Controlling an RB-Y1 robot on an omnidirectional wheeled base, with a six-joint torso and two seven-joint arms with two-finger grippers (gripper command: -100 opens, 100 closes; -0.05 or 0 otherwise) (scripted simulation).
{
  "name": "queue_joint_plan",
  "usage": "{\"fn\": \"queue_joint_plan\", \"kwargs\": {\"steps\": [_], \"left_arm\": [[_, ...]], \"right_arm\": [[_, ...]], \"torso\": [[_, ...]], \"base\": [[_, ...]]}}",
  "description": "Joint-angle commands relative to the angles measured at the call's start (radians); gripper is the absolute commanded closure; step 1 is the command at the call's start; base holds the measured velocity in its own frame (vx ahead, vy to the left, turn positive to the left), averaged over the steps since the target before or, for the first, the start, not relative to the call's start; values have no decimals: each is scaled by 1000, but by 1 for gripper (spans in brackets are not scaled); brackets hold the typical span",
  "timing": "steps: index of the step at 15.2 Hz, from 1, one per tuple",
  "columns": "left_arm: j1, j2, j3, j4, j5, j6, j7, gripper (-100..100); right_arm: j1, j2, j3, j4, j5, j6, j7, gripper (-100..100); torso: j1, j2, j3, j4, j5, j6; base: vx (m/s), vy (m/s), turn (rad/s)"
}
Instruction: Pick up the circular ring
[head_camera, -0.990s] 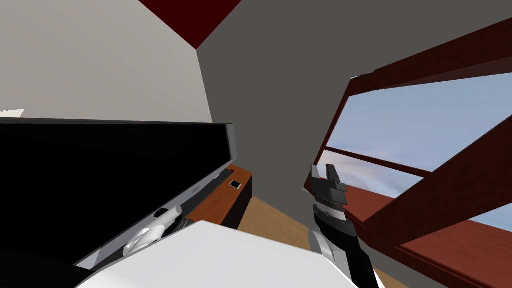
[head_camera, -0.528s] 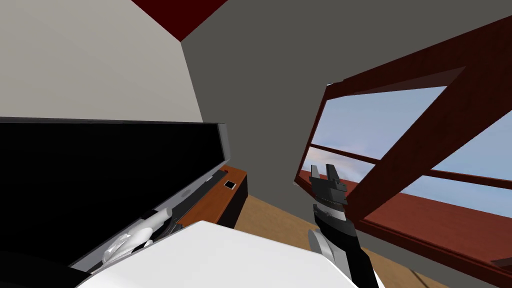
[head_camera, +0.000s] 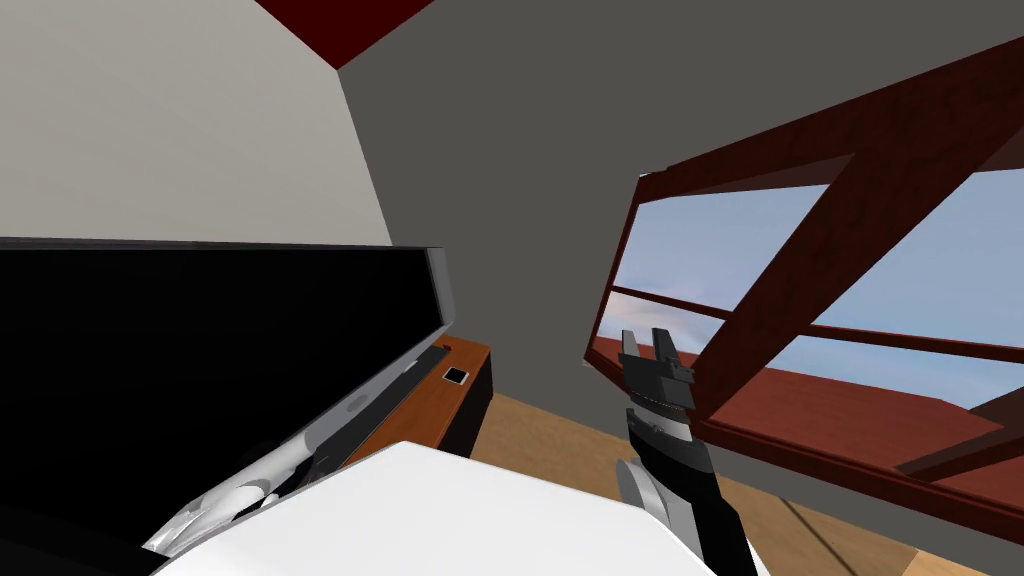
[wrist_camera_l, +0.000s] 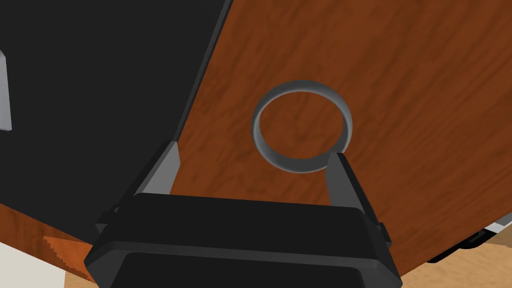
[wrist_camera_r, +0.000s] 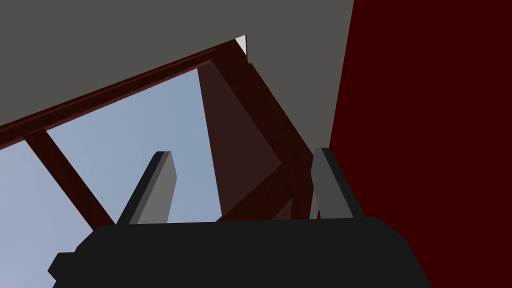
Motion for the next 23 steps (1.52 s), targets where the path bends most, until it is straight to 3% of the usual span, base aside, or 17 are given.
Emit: {"fn": "queue_joint_plan", "kwargs": {"steps": [1,5,6,9,13,14,15,17,18,19,23], "left_arm": [[6,7,13,30,1,0,10,-100],[14,7,25,45,3,10,23,-100],[26,-6,49,58,10,38,42,-100],[31,-14,45,37,7,41,44,-100],[28,-34,39,61,8,-24,44,-100],[26,-28,40,59,7,-7,45,-100],[29,-19,44,47,8,22,45,100],[30,-13,46,41,8,41,45,100],[28,-16,44,50,8,21,44,100],[32,19,40,34,-3,23,40,-100],[32,38,35,25,-10,19,36,-100]], "right_arm": [[0,0,0,0,0,0,0,0],[0,0,0,0,0,0,0,0],[0,0,0,0,0,0,0,0],[0,0,0,0,0,0,0,0],[0,0,0,0,0,0,0,0],[0,0,0,0,0,0,0,0],[0,0,0,0,0,0,0,0],[0,0,0,0,0,0,0,0],[0,0,0,0,0,0,0,0],[0,0,0,0,0,0,0,0],[0,0,0,0,0,0,0,0]], "torso": [[0,0,0,0,0,0],[0,0,0,0,0,0],[0,-1,0,0,0,0],[2,-2,-1,0,0,0],[-2,1,0,0,0,0],[-3,1,1,0,0,0],[-3,1,1,0,-1,0],[-3,0,0,0,-1,0],[-4,0,0,0,-1,0],[-4,0,0,0,-1,0],[-4,4,2,1,-1,0]], "base": [[15,44,-99],[16,39,-56],[39,58,-78],[26,63,-44],[-10,9,5],[-10,0,2],[0,0,0],[13,-11,-7],[9,-6,0],[-33,-17,-87],[-51,-14,-69]]}}
